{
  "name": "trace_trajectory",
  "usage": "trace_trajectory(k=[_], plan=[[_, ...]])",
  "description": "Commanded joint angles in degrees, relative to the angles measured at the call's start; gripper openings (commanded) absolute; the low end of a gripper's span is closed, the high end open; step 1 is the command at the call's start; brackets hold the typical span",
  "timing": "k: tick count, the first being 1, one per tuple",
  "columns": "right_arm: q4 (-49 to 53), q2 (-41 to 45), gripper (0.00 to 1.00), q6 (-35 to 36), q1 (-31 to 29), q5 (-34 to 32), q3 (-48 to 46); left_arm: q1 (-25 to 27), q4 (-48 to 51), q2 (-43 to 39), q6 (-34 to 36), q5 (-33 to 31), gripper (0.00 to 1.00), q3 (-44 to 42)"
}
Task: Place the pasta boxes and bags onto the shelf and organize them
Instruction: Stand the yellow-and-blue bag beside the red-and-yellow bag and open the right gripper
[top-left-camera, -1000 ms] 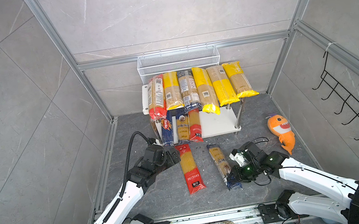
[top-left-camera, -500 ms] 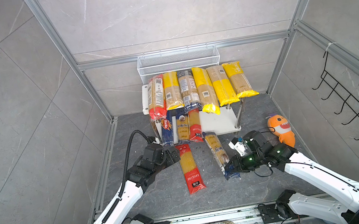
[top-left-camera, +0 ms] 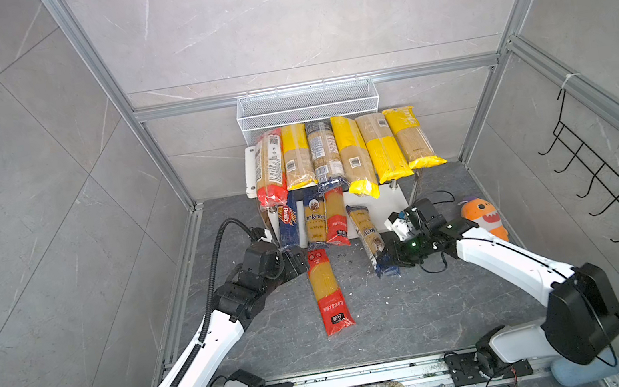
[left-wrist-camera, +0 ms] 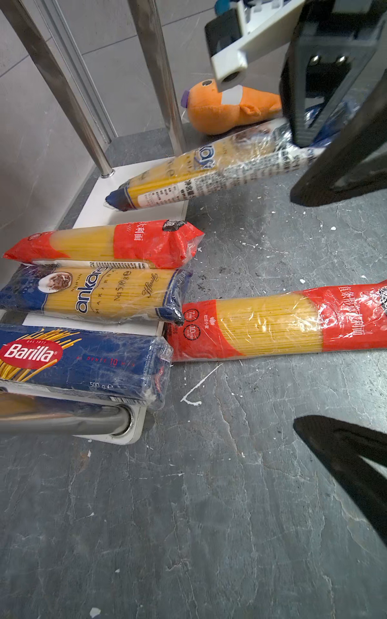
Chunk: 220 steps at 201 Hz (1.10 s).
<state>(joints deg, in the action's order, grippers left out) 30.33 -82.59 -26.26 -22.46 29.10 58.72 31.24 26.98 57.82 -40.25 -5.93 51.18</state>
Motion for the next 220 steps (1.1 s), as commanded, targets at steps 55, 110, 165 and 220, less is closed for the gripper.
trace_trajectory(k=[55,110,165,220], plan=[[-13.5,-18.8,0.00,6.1,4.6,0.1,16.4,-0.1,2.4,1.5,2.2,-4.9,1.00,3.9],[-9.3,-27.3,0.11,6.9,5.3,-3.1,25.6,-2.3,2.7,5.7,4.3,-3.7,1.00,7.1],[-7.4,-27.6,0.69,5.3,5.5,-4.1,25.2,-6.7,0.2,8.1,5.6,0.8,1.00,7.7],[-4.2,-21.6,0.80,4.8,5.4,-6.3,20.1,-7.3,-3.2,9.4,5.3,3.8,1.00,6.1]])
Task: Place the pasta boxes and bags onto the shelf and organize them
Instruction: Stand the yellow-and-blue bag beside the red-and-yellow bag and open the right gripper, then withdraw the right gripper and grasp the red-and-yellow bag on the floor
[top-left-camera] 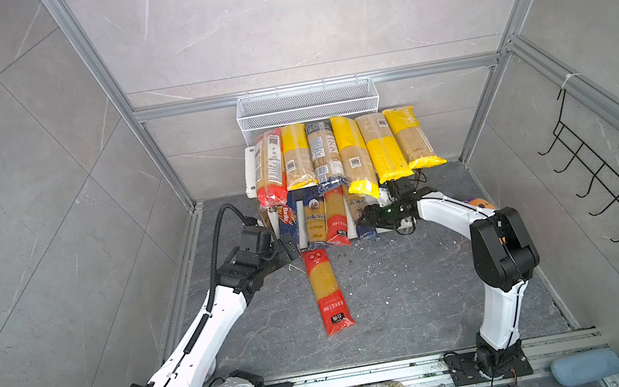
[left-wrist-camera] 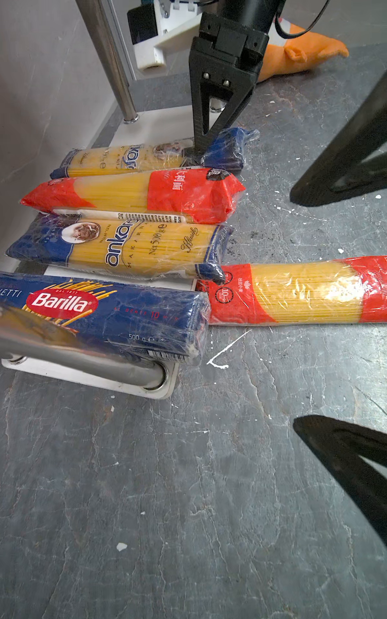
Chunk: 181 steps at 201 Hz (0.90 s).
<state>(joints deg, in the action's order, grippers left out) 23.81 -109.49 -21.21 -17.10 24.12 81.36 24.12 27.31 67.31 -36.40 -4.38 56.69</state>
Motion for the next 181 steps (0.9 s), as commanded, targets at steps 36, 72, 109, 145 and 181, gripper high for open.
trace_trajectory(k=[36,72,109,145,181], plan=[[2.8,12.5,0.81,-1.2,0.0,-1.9,-10.7,-0.2,-5.3,-1.5,0.4,4.0,1.00,-2.5],[5.1,20.1,0.81,-1.5,-2.1,-4.0,-18.2,-0.2,-6.0,-5.4,-1.1,5.3,1.00,-6.6],[7.3,27.7,0.81,-4.1,-9.3,-7.8,-25.1,-0.1,-2.9,-12.3,-2.5,5.7,1.00,-10.8],[5.8,32.2,0.81,-10.2,-19.4,-12.0,-30.7,-0.1,2.8,-21.6,-3.8,5.8,1.00,-15.1],[3.1,31.5,0.81,-14.7,-27.6,-15.0,-32.3,-0.1,10.2,-31.3,-4.3,4.5,1.00,-17.2]])
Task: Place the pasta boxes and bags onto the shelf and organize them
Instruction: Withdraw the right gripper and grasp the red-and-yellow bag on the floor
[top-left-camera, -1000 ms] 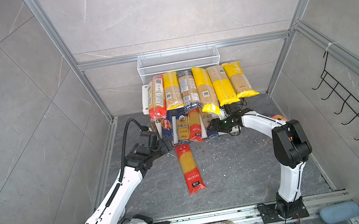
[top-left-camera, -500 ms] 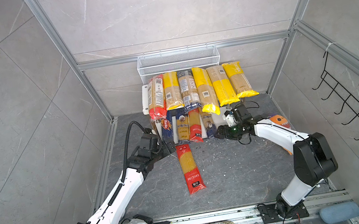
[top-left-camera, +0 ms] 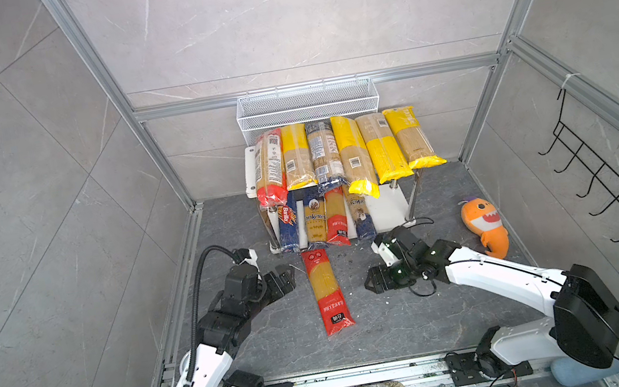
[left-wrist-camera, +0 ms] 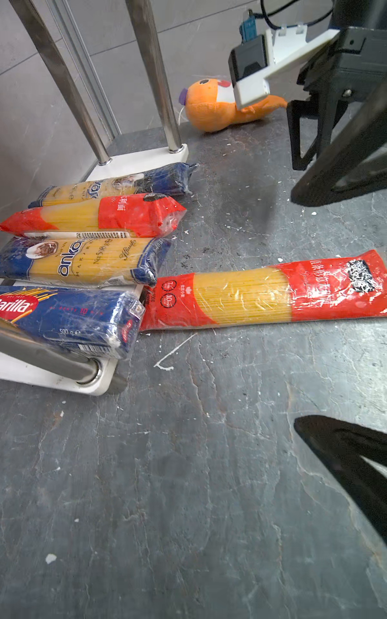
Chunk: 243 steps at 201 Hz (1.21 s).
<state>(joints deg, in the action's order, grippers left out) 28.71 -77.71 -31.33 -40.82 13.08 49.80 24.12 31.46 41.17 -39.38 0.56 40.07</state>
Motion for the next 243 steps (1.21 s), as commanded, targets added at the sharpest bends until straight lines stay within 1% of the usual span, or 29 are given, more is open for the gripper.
trace_trajectory(k=[1,34,67,95,143,178,218,243], plan=[[-1.8,-0.5,0.81,-4.6,-4.0,-3.9,-0.6,-0.1,6.2,-5.4,-1.3,-0.4,1.00,-0.6],[-2.7,-7.4,0.82,-5.0,-10.5,-6.4,3.6,-0.1,11.0,-12.1,-1.4,-2.0,1.00,-0.7],[-2.5,-17.6,0.82,-4.6,-15.8,-8.0,10.9,-0.1,13.6,-16.0,-1.5,-2.8,1.00,-0.8],[-1.5,-24.2,0.83,-4.3,-19.4,-9.7,17.0,-0.1,13.7,-18.2,-1.9,-3.0,1.00,-0.9],[1.2,-31.0,0.84,-4.5,-20.6,-12.5,23.0,-0.1,13.5,-17.9,-1.9,-3.3,1.00,-0.9],[4.5,-34.1,0.84,-2.4,-21.1,-14.8,25.4,-0.1,13.8,-17.8,-1.8,-3.6,1.00,-0.5],[9.8,-35.9,0.84,-1.6,-22.7,-21.8,28.4,-0.1,14.2,-16.5,-1.5,-4.1,1.00,0.7],[11.8,-37.5,0.84,-1.2,-22.8,-22.8,29.7,-0.1,14.0,-15.3,-1.3,-4.4,1.00,1.4]])
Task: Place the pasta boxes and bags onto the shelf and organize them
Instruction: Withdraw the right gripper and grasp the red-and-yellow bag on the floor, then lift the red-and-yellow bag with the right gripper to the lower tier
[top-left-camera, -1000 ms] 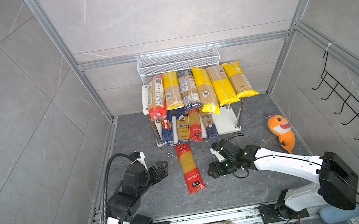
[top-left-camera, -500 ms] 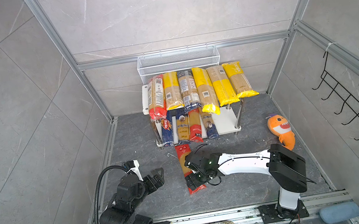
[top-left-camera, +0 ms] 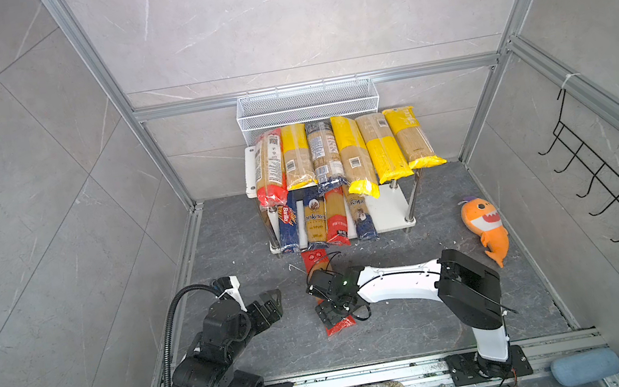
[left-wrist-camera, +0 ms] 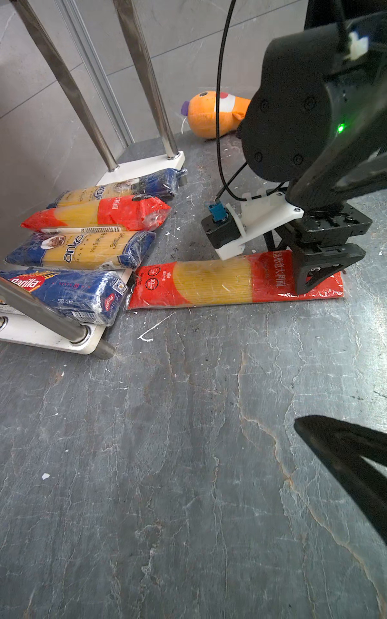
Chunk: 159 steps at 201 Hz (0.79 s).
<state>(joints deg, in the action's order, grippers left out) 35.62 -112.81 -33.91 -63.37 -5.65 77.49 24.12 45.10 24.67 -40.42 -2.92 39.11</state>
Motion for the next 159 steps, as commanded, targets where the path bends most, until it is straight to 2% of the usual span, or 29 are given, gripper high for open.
trace_trajectory(k=[1,24,47,59,69,76,108,115,159], plan=[[4.9,-2.4,0.84,1.3,-0.2,-4.1,2.0,-0.1,0.3,1.3,-0.3,-0.9,1.00,2.4],[5.8,-4.4,0.84,2.0,-0.3,-3.7,3.3,-0.1,-0.5,2.8,0.0,-1.0,1.00,2.8],[6.3,-6.2,0.77,2.4,-0.3,-1.5,3.5,-0.1,-1.6,4.5,0.2,-0.8,1.00,3.2],[5.8,-6.4,0.63,2.3,-0.3,-0.1,2.6,-0.1,-2.3,5.6,0.3,-0.7,1.00,3.3],[5.2,-6.1,0.45,2.1,-0.2,1.1,1.1,-0.1,-2.8,6.4,0.3,-0.4,1.00,3.4],[4.8,-5.5,0.36,1.9,-0.3,1.9,-0.1,-0.1,-3.1,6.9,0.3,-0.3,1.00,3.5],[2.7,1.3,0.09,0.7,-0.3,4.3,-7.6,-0.1,-4.2,9.2,0.6,0.0,1.00,3.7],[2.6,3.4,0.00,0.2,-0.2,4.5,-9.3,-0.1,-4.4,9.6,0.6,0.0,1.00,3.8],[-0.1,17.2,0.00,-1.7,0.2,9.1,-18.4,-0.1,-5.8,11.2,0.3,0.1,1.00,3.6]])
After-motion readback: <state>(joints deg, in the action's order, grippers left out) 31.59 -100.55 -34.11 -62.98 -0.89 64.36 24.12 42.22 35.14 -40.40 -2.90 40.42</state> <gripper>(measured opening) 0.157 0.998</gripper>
